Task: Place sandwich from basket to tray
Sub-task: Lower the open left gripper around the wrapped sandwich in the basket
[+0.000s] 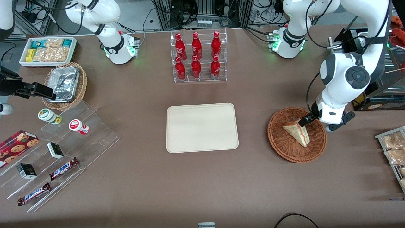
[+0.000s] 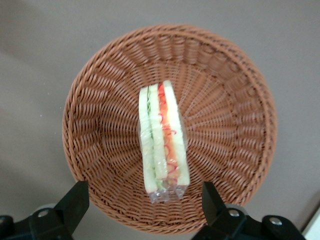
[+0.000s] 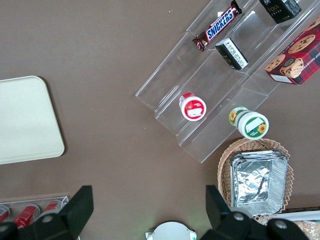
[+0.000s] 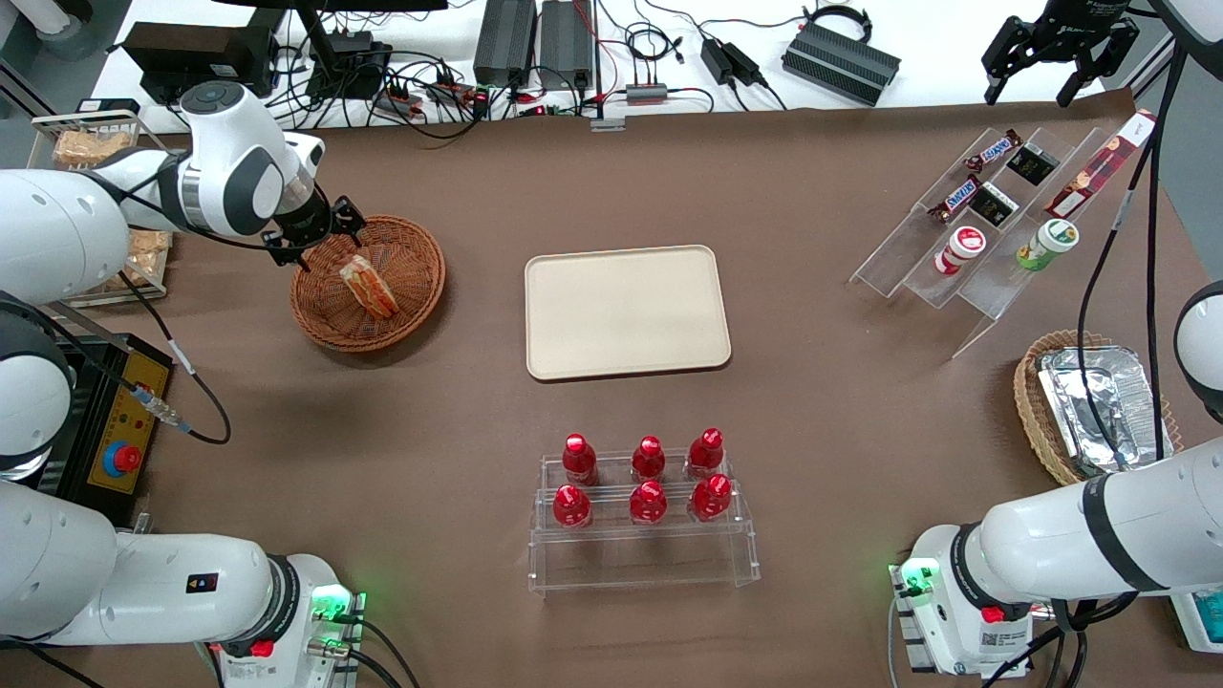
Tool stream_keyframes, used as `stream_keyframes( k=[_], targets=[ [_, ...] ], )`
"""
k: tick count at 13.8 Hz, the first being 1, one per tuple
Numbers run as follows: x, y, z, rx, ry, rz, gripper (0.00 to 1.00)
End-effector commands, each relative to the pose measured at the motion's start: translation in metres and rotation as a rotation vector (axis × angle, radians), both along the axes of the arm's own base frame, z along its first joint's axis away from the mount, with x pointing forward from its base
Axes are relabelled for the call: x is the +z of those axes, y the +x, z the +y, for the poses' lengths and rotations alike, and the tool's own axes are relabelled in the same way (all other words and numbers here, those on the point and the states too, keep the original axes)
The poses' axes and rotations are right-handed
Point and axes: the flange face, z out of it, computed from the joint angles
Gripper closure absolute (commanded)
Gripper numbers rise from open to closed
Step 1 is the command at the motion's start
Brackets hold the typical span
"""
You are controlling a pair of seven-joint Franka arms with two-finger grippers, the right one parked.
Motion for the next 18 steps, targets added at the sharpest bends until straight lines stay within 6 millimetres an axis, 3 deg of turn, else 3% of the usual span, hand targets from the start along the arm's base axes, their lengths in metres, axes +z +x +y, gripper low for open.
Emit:
stream_keyframes(
  k=[1,9,18],
  targets=[
    [-0.021,-0.002,-0.001,0.025,-0.005,-0.01,0.0],
    [-0.05,0.006,-0.005,0.083,-0.022,-0.041,0.0],
    [-0.079,0.001,-0.009,0.075,-0.02,0.011,0.01]
  ],
)
